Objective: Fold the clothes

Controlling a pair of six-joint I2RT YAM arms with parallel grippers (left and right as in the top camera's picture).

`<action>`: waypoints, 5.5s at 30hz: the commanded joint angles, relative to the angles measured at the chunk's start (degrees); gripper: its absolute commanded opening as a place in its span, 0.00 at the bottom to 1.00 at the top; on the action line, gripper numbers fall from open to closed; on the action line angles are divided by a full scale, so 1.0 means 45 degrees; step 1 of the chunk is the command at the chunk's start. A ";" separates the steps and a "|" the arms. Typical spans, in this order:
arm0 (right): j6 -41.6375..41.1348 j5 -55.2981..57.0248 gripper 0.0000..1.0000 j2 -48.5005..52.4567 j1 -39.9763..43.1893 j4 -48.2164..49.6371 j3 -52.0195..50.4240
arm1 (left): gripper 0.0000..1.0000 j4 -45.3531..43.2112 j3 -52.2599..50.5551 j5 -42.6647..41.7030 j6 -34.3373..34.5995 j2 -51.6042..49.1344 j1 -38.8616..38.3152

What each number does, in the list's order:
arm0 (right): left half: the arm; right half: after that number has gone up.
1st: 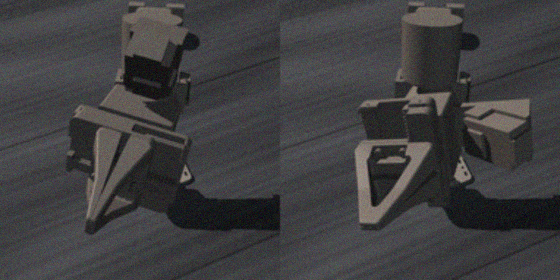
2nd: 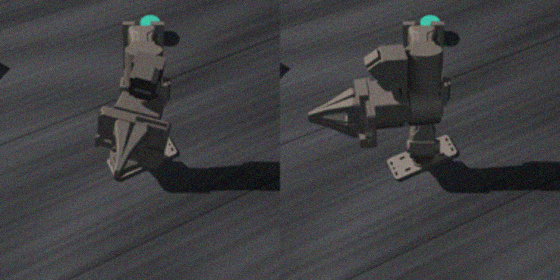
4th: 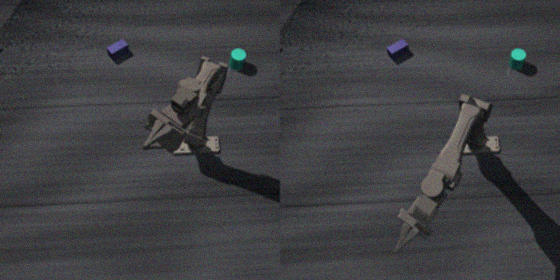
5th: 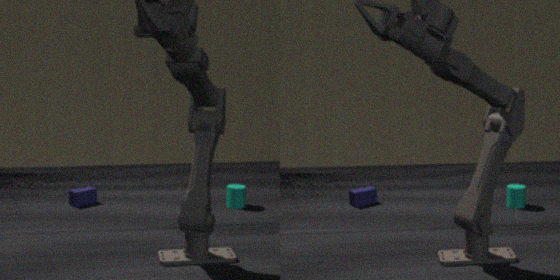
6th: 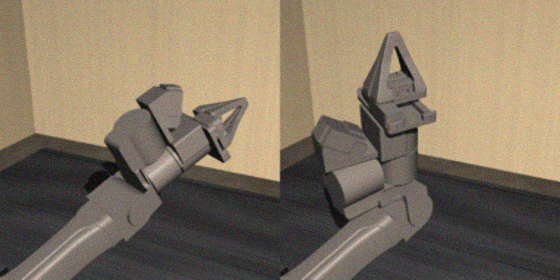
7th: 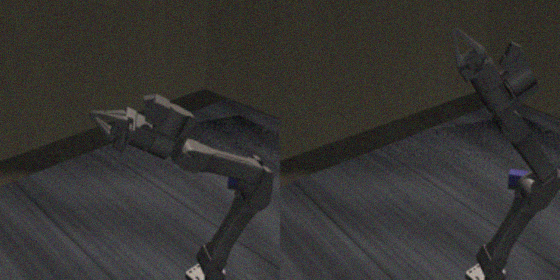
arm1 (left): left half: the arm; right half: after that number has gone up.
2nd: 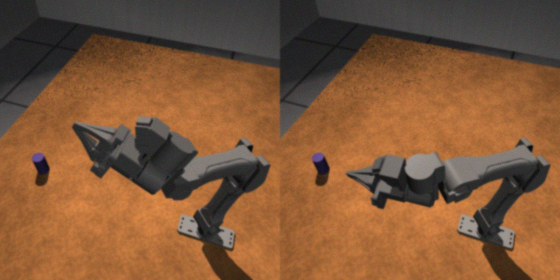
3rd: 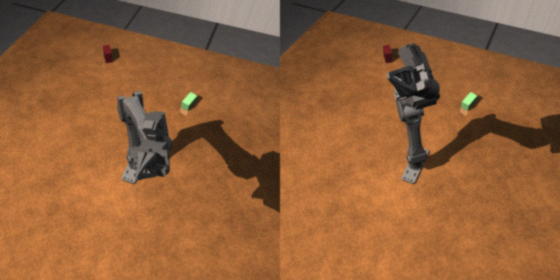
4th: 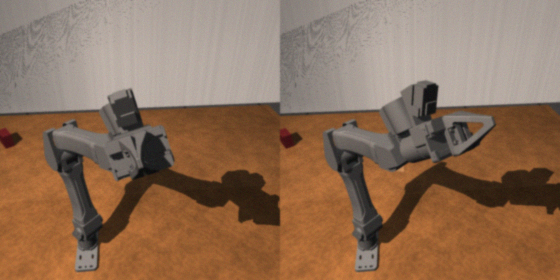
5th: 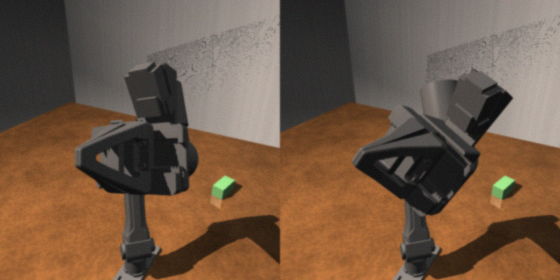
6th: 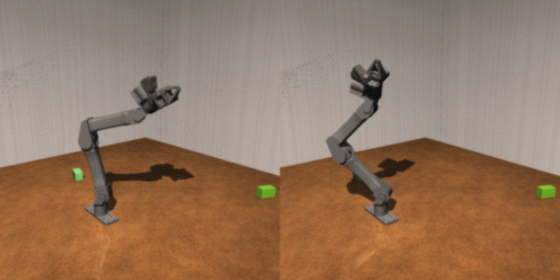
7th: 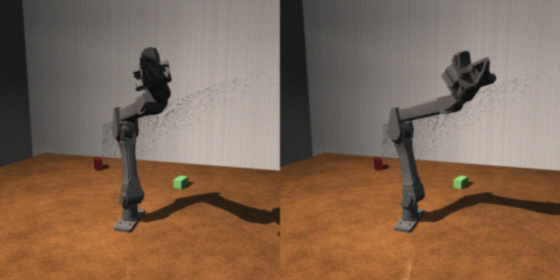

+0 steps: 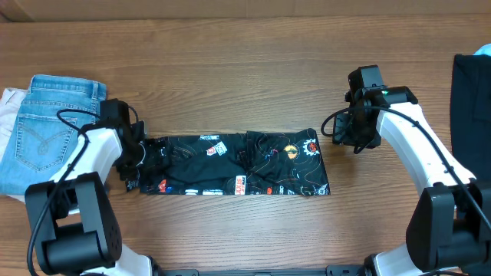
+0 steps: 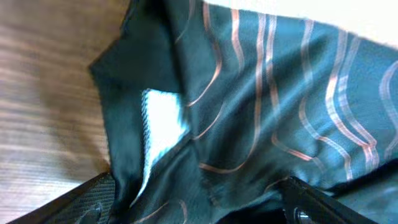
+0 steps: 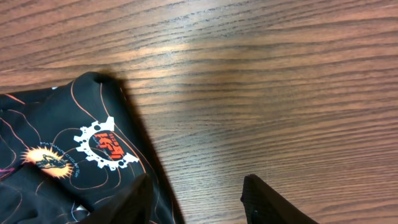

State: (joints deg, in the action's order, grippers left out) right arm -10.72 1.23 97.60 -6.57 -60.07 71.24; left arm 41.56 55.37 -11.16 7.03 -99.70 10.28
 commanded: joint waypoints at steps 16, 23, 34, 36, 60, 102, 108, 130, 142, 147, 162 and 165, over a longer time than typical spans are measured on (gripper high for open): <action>-0.0296 -0.0301 0.51 -0.0214 -0.0015 -0.0121 0.0257 | 0.04 0.0403 -0.0068 -0.2531 -0.0617 -0.0350 0.0393; -0.0291 -0.0296 0.51 -0.0214 -0.0015 -0.0121 0.0257 | 0.04 0.2754 0.3303 -0.2069 -0.0967 -0.0228 0.1841; -0.0291 -0.0296 0.51 -0.0209 -0.0015 -0.0165 0.0257 | 0.04 0.6033 0.7572 -0.2161 -0.1195 -0.0228 0.2783; -0.0291 -0.0296 0.51 -0.0214 -0.0015 -0.0155 0.0257 | 0.04 0.6635 0.7747 -0.2574 -0.1205 -0.0223 0.2429; -0.0287 -0.0301 0.51 -0.0209 -0.0015 -0.0272 0.0257 | 0.07 0.5979 0.6183 -0.0505 0.1311 -0.0287 -0.5688; 0.2351 -0.9194 0.56 0.0189 -0.3585 0.1030 0.0257 | 0.39 0.3036 0.6965 0.1642 -0.0486 -0.2540 -0.2487; 0.1700 -0.9204 0.57 0.0636 -0.5051 0.1729 0.0257 | 0.40 0.3288 0.6965 0.2186 -0.0520 -0.3740 -0.2429; 0.0005 -0.5605 0.59 0.2390 -0.6426 0.2919 0.0257 | 0.22 0.7878 0.6615 0.4114 0.1540 -0.4891 -0.1647; 0.0049 -0.4804 0.61 0.2390 -0.6241 0.2399 0.0257 | 0.33 0.6907 0.8063 0.1753 0.1899 -0.2851 -0.1413; 0.0044 -0.4274 0.61 0.2390 -0.5561 0.1632 0.0257 | 0.49 0.7130 0.7936 0.2705 0.2739 -0.1078 -0.0981; -0.0010 -0.4279 0.61 0.2390 -0.3852 0.0782 0.0257 | 0.70 0.3021 0.3050 0.0160 0.0685 -0.0583 -0.0146; -0.0019 -0.4279 0.61 0.2390 -0.3842 0.0787 0.0257 | 0.70 0.2205 0.2225 -0.0291 0.0214 -0.0593 0.0087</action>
State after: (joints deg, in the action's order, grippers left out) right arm -10.50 -18.35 107.96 -24.03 -56.60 71.26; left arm 53.47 68.29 -7.70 12.27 -101.95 9.37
